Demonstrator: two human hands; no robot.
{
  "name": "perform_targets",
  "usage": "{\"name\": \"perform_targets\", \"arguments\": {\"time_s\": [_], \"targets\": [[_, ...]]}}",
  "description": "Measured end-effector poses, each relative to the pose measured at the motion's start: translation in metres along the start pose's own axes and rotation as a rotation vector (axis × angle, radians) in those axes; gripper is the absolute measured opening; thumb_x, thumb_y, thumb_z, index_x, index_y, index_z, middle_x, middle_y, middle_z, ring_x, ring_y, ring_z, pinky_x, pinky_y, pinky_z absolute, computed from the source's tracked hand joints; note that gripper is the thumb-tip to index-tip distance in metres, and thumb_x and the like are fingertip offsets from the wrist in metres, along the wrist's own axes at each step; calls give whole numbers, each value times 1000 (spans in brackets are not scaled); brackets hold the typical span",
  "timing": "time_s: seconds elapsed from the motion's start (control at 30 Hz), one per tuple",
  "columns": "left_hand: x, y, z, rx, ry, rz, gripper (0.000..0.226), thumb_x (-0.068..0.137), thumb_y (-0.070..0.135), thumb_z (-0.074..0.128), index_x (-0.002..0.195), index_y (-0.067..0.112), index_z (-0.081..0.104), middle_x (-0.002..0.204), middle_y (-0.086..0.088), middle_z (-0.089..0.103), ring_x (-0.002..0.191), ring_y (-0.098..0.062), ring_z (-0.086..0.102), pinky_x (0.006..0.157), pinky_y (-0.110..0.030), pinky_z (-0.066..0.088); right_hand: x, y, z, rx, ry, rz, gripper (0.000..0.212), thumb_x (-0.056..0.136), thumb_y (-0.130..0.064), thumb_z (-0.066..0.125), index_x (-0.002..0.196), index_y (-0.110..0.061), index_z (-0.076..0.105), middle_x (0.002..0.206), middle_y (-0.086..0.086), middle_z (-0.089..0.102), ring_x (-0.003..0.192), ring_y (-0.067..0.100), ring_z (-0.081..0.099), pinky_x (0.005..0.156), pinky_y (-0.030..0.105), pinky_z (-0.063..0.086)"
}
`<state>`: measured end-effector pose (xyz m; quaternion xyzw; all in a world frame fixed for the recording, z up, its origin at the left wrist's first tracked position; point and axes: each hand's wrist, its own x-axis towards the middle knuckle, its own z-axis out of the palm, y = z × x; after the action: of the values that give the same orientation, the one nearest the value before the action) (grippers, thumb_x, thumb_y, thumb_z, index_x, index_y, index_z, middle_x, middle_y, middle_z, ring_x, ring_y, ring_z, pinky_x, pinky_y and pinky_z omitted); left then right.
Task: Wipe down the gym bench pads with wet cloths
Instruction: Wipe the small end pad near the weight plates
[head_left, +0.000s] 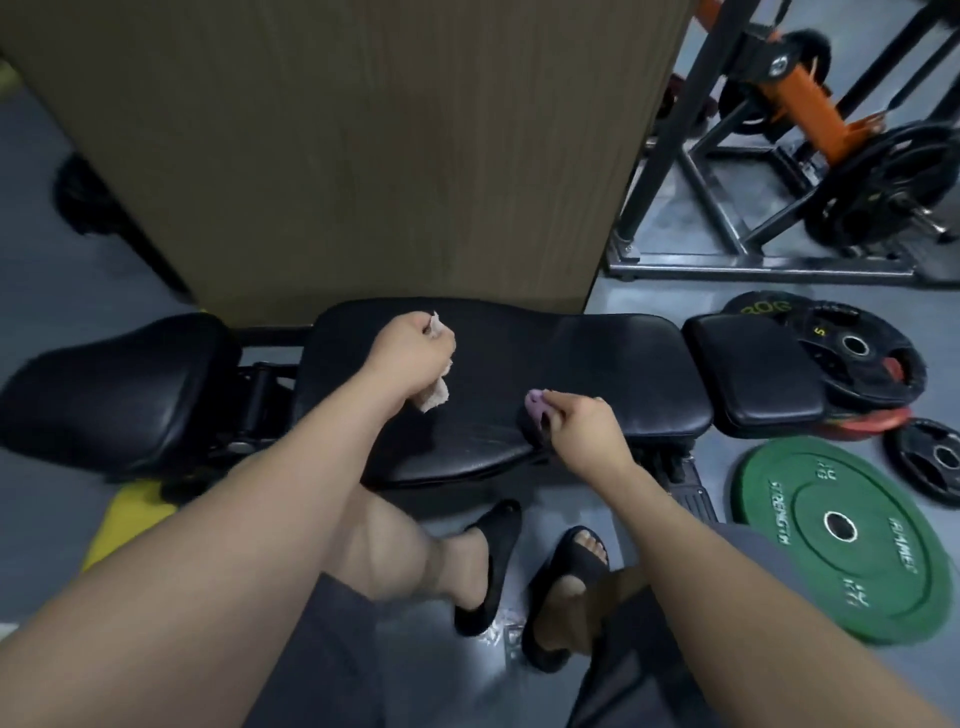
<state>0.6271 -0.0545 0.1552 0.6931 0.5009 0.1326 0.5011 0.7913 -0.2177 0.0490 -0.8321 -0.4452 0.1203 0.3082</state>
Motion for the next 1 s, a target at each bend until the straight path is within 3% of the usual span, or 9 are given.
{"name": "perform_targets", "arguments": {"time_s": [0.17,0.23,0.33,0.4,0.57,0.63,0.8,0.87,1.0], "targets": [[-16,-24,-34,36,83,-82,20,92,5,50,99,19,63,73,-4,60,54,-17,56,46,-25,43,23,2,19,18,-43,204,31,103,-17,47,120,-13,72,109,14,73,102,32,66,84,31,51],[-16,-45,-51,-9,122,-118,23,87,4,49,101,17,62,66,-3,53,46,-17,48,50,-27,40,27,13,39,-14,-29,233,28,100,-13,46,108,-17,73,103,12,70,100,33,64,83,32,50],[-22,-83,-71,7,195,-187,31,77,10,50,104,19,63,61,-1,55,44,-19,51,51,-26,43,17,12,83,-162,-35,191,31,89,-2,48,97,-27,64,106,0,60,98,29,53,78,23,28],[-28,-105,-82,57,236,-231,25,82,11,52,100,24,64,67,-3,63,49,-21,59,47,-29,50,7,-5,114,-218,-43,144,33,84,2,47,101,-23,61,112,1,55,99,28,48,77,26,30],[-47,-156,-112,87,283,-289,16,83,19,54,92,29,64,88,-1,71,83,-29,71,83,-48,61,-28,-75,170,-185,-64,-9,37,79,7,47,100,-19,62,108,1,55,90,27,48,77,24,35],[-58,-172,-127,25,311,-304,18,86,17,51,94,27,64,79,-5,71,72,-28,66,79,-50,62,-31,-98,177,-166,-154,-82,40,75,8,47,98,-21,63,103,1,56,88,27,50,75,21,30],[-99,-197,-175,-77,359,-286,17,90,22,50,88,12,63,60,-11,64,52,-25,53,59,-51,58,-29,-165,173,121,-515,-35,19,99,-21,61,96,-16,78,80,8,68,70,18,64,70,23,50],[-118,-206,-196,-123,389,-299,25,90,28,49,82,6,58,50,-11,57,44,-24,46,44,-39,48,-37,-201,172,270,-567,9,19,99,-31,65,94,-20,79,76,0,74,63,7,63,69,22,50],[-159,-224,-242,-286,381,-334,21,93,22,50,74,12,49,48,-10,46,39,-21,36,42,-23,33,-67,-283,167,412,-682,-29,14,99,-25,65,92,-21,77,78,-3,74,66,9,62,69,30,51]]}}
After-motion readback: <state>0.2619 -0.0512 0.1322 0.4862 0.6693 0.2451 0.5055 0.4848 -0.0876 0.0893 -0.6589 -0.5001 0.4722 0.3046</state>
